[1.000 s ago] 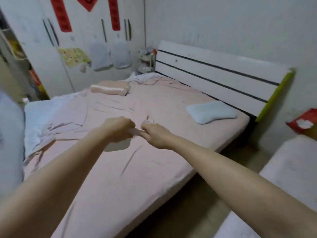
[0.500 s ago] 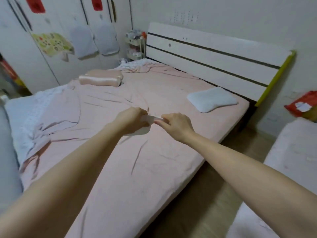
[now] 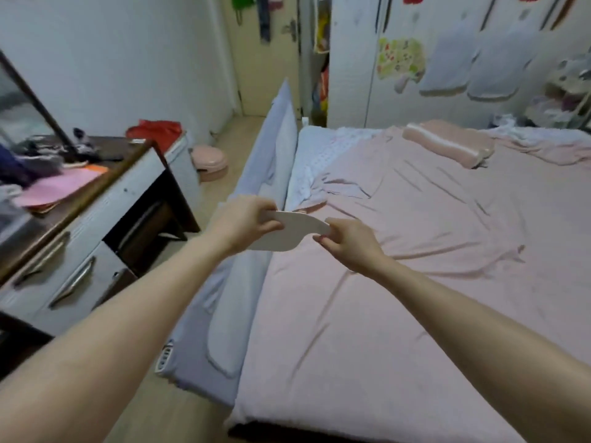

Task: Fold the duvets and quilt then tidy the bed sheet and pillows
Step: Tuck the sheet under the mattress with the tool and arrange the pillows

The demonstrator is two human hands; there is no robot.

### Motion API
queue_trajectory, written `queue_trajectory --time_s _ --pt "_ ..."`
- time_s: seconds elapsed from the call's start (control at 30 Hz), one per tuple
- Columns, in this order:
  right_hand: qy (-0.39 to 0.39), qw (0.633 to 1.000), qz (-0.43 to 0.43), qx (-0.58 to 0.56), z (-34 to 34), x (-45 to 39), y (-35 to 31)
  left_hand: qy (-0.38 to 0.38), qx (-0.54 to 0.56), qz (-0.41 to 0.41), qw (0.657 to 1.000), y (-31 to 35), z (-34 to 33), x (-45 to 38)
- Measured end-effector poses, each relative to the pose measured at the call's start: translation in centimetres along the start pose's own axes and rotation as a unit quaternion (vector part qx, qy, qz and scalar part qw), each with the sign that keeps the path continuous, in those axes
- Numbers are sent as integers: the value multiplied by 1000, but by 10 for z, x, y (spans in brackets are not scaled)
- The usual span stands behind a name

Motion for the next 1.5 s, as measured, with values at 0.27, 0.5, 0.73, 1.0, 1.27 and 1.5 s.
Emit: queue_trajectory --time_s 0.27,0.5,0.73,1.0,1.27,1.5 --pt "-2 997 64 35 -107 -136 -170 6 -16 106 994 -211 43 37" --pt "-15 998 39 56 -179 -260 -274 -5 26 98 995 -384 65 7" --pt "-14 997 11 75 -198 -347 -314 -11 27 55 998 -476 87 -55" --pt "38 993 -26 110 -169 -481 -291 -10 37 -29 999 -525 94 -205" --pt "51 992 -42 107 -141 -696 -248 -7 2 -56 998 -599 110 -422" --pt "60 987 -71 130 -142 -855 -190 -60 63 -93 992 -663 92 -604"
Point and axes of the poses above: each hand's wrist, its own x-axis away from the middle knuckle, its own z-axis out of the back of the hand, y = z × x, the point moved 3 cm from there along -x, towards the middle knuckle, and after that the axes turned 5 degrees about -y, right-handed, at the moved point
